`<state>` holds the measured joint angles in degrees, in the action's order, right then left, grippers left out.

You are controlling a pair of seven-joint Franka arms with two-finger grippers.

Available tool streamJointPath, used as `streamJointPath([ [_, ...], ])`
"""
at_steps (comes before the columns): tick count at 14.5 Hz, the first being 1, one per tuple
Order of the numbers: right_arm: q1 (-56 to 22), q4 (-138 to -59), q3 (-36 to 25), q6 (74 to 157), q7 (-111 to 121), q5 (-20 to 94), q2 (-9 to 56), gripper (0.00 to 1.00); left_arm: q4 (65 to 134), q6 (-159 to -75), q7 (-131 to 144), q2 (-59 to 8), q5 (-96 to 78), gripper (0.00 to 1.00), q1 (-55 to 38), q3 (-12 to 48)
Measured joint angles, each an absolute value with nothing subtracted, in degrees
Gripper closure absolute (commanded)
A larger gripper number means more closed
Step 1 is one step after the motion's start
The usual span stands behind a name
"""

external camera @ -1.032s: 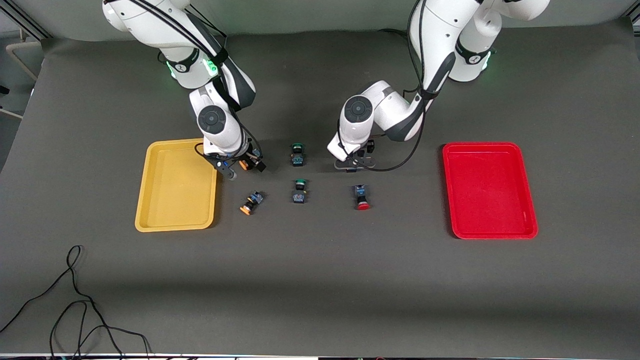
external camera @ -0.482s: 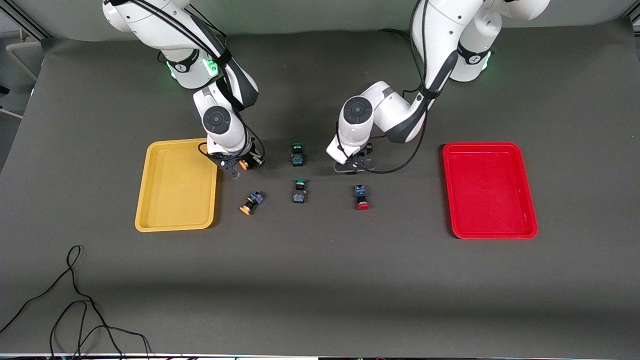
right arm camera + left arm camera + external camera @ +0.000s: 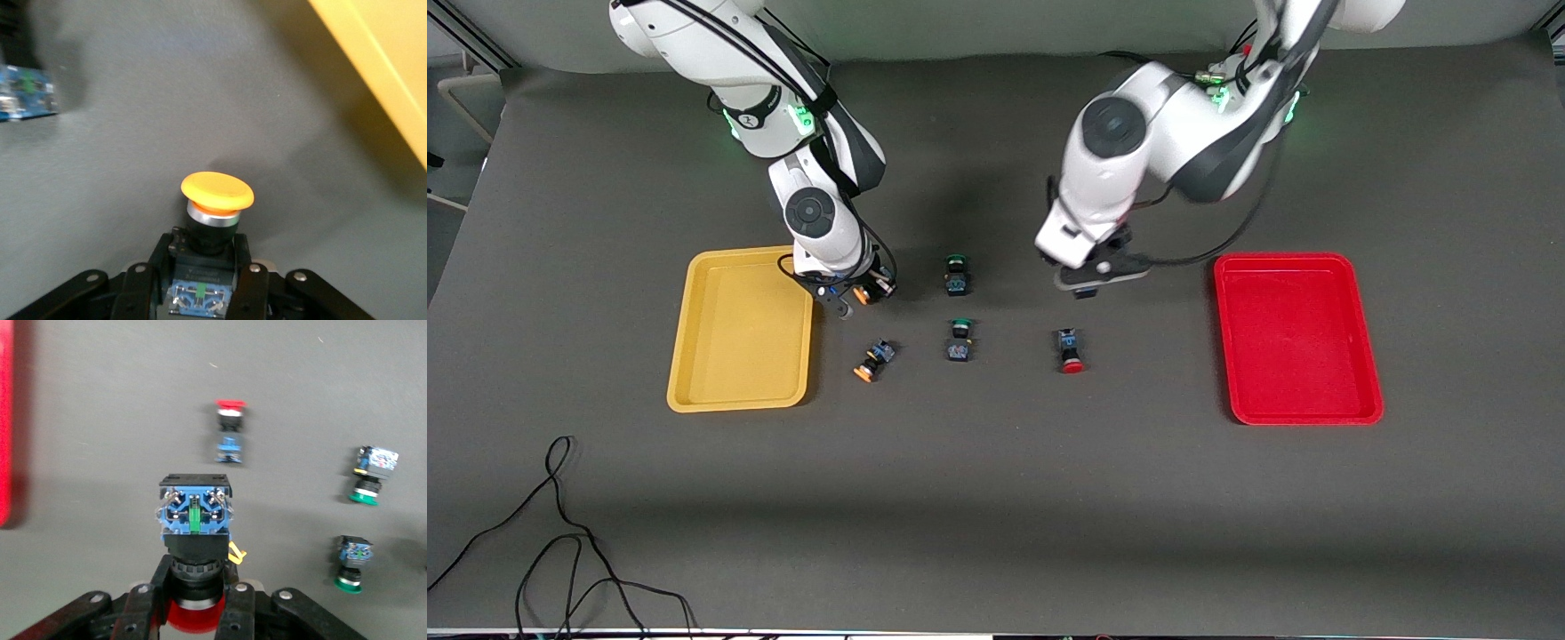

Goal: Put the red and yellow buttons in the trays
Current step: 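Place the orange button in the yellow tray while the left gripper fills the red tray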

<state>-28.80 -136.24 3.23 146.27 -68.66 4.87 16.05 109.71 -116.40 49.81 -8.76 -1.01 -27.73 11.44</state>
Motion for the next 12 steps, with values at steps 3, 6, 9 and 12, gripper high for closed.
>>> streamJointPath([
  [3, -28.7, -132.9, 0.1, 135.2, -68.3, 4.9, 8.5, 0.88, 110.3, -109.3, 39.2, -6.4, -1.6, 1.00, -17.2, 11.1],
  [6, -28.7, -127.4, -6.6, 120.7, -63.2, 4.9, 0.4, 0.88, 111.2, -106.4, 25.9, -6.2, -1.9, 1.00, -4.0, 10.5],
  [9, -28.5, -123.7, -15.0, 111.6, -53.5, 4.9, -4.3, 0.88, 115.0, -111.2, 15.9, -7.0, -1.9, 1.00, 4.4, 10.3],
  [12, -28.4, -125.1, -21.6, 109.8, -46.0, 4.9, -6.0, 0.87, 121.0, -123.9, 12.9, -11.3, -1.1, 1.00, 6.0, 10.5],
])
